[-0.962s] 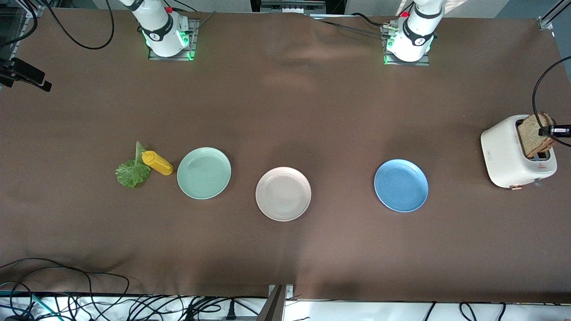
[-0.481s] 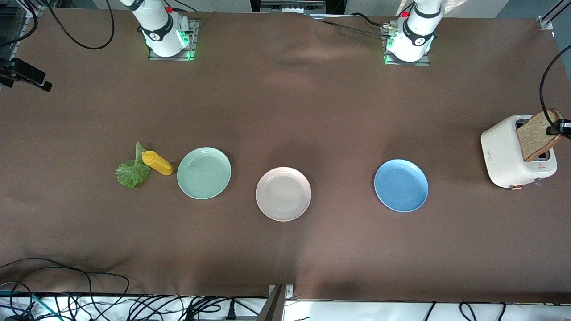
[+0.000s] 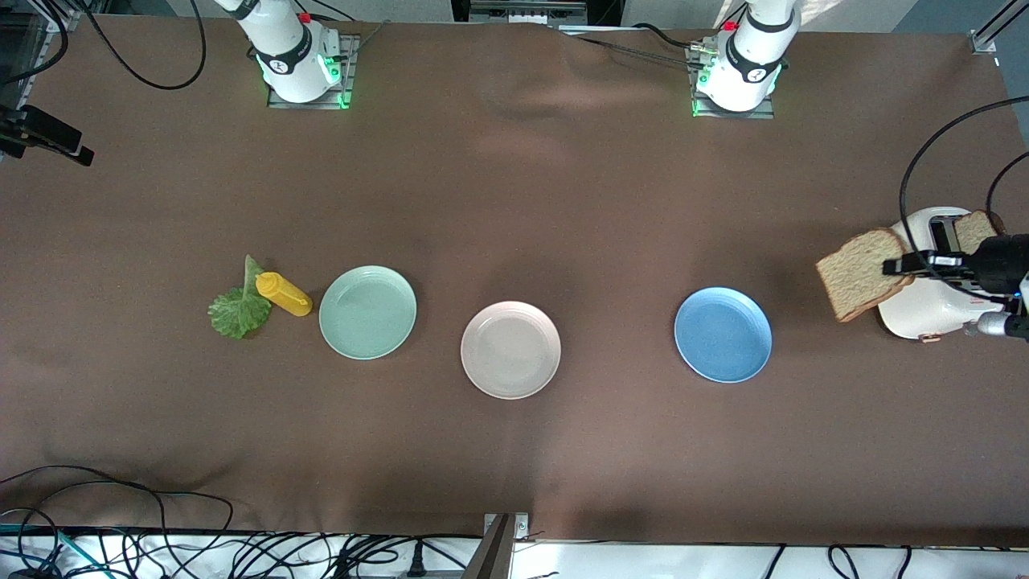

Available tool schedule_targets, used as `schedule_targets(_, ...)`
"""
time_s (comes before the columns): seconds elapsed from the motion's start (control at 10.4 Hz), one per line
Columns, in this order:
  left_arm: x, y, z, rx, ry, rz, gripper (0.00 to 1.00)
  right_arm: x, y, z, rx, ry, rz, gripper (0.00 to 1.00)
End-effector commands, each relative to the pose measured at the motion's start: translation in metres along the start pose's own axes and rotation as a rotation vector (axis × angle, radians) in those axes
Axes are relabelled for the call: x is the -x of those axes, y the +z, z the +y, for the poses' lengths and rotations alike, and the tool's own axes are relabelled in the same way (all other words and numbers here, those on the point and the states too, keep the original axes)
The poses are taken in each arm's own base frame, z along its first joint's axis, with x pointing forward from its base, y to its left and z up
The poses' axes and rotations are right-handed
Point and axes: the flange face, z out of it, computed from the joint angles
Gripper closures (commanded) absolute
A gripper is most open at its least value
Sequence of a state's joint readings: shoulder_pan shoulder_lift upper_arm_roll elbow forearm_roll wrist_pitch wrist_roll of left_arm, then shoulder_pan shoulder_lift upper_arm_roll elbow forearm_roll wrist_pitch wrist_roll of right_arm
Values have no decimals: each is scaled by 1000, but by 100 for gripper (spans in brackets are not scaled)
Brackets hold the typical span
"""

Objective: Make sandwich on beige plate with both arms
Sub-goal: 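Pull the bread slice out of the toaster with the left gripper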

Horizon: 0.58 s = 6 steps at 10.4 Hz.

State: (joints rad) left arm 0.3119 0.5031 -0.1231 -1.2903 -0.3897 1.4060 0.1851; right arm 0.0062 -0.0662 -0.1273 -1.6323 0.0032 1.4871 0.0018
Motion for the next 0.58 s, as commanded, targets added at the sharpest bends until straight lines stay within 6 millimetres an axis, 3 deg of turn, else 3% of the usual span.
schedule_targets(0.0,-27,31,30,159,-72,25,100,-5,0,0,-15,-6,0,0)
schedule_targets(0.19,-53,60,48,306,-96,43,100,-9,4,2,-13,-4,-2,0)
schedule_targets(0.48,-79,112,100,323,-166,112,100,-11,8,1,-13,-4,-12,0)
